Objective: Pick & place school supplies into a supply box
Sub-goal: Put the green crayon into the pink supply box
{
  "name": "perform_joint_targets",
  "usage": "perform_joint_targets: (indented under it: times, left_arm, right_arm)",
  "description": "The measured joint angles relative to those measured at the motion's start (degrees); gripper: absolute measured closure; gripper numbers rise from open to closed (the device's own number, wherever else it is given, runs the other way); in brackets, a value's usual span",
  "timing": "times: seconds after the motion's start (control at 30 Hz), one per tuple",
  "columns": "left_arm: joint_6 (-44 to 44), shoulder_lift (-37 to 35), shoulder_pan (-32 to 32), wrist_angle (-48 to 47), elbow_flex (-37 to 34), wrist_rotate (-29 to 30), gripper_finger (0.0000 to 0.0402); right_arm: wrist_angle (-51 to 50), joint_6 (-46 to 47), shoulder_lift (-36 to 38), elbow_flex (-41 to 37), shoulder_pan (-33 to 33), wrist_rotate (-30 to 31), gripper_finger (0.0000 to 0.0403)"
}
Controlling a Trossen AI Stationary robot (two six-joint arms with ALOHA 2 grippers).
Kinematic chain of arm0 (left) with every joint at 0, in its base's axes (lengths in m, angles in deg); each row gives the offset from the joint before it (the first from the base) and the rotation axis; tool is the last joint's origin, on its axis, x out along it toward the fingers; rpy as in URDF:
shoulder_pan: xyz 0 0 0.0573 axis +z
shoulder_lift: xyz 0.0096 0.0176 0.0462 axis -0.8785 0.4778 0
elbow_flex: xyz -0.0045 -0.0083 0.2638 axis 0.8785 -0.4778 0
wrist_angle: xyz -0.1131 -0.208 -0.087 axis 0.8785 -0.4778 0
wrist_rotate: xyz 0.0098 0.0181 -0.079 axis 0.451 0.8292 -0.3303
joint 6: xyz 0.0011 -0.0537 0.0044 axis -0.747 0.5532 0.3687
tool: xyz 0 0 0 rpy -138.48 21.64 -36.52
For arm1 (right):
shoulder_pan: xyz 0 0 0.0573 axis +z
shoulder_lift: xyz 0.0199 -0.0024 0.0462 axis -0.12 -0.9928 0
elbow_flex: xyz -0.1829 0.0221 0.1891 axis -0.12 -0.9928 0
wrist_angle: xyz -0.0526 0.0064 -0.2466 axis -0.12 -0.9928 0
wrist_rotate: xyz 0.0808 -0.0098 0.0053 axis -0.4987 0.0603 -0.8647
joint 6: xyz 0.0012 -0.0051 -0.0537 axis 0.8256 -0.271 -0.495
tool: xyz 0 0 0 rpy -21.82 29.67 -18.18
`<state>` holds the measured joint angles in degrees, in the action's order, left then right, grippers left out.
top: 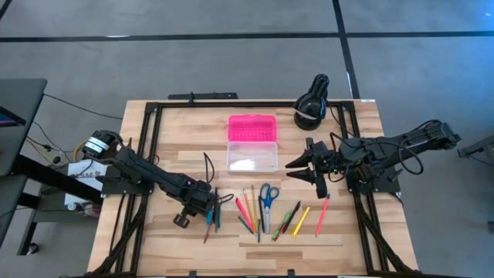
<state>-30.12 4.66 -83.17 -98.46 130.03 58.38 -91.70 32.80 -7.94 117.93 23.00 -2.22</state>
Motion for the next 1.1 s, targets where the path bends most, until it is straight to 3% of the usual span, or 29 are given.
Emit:
perform_joint_targets:
  times: [0.43,0.63,0.77,0.9,1.0,1.1]
  left_arm:
    - [0.5,-4.25,0.0,-8.51,7.09,3.73,0.0398]
    - [0.07,-5.57,2.53,-8.3,12.8,14.34,0.0398]
    - [-1.5,-5.55,7.26,-3.65,15.31,23.4,0.0397]
    - [-2.6,-5.35,13.07,3.22,15.69,28.73,0.0397]
    - [-4.12,-3.68,17.36,7.75,15.72,29.35,0.0396]
    - [-5.93,-0.79,20.29,13.45,15.72,26.26,0.0395]
  right_arm:
    - [-0.52,-0.13,0.0,0.0,0.01,-0.02,0.0282]
    - [-0.52,-0.11,0.0,0.0,0.0,-0.02,0.0282]
    - [-0.51,-0.09,0.0,0.0,0.01,-0.02,0.0282]
    - [-0.46,0.38,0.0,0.0,0.01,0.0,0.0282]
    - [-0.45,1.31,0.0,0.0,0.01,0.11,0.0282]
    - [-0.43,1.4,0.0,0.0,0.04,1.14,0.0282]
